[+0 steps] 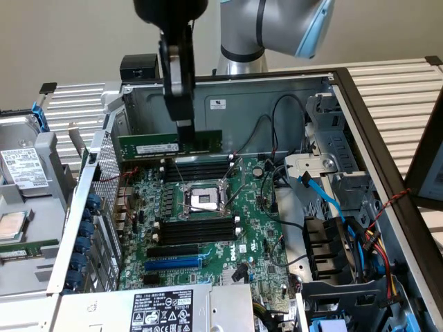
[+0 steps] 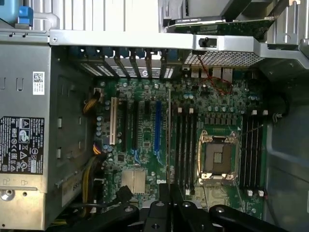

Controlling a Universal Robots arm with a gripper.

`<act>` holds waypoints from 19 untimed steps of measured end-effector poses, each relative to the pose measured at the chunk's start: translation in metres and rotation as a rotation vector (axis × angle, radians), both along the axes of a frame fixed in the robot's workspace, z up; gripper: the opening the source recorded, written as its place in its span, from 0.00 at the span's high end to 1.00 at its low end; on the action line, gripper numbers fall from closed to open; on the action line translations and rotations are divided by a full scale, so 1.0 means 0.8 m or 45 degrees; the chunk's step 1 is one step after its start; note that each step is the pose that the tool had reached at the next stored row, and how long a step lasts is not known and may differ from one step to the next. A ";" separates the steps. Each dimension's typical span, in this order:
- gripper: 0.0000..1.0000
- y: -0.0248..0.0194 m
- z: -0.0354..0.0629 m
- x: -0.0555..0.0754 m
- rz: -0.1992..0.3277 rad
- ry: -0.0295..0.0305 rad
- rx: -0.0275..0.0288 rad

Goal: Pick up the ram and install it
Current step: 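Pick up the ram and move it above insertion slot, then insert the ram into the slot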

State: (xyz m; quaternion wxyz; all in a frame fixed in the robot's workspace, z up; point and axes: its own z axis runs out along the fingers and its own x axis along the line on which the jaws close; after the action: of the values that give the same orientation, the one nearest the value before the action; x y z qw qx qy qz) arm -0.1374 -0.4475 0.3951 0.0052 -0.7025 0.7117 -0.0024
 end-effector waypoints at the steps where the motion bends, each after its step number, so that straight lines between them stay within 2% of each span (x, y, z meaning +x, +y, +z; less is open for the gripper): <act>1: 0.87 0.0000 0.000 0.006 0.000 0.0001 0.0017; 4: 0.87 0.0000 0.000 0.023 0.000 0.0000 0.0090; 6: 0.87 0.0000 0.000 0.026 0.000 0.0000 0.0125; 19: 0.87 0.0000 0.000 0.027 0.000 0.0000 0.0129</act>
State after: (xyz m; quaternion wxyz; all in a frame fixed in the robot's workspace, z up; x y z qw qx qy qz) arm -0.1161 -0.4475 0.3951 0.0088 -0.7024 0.7117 0.0013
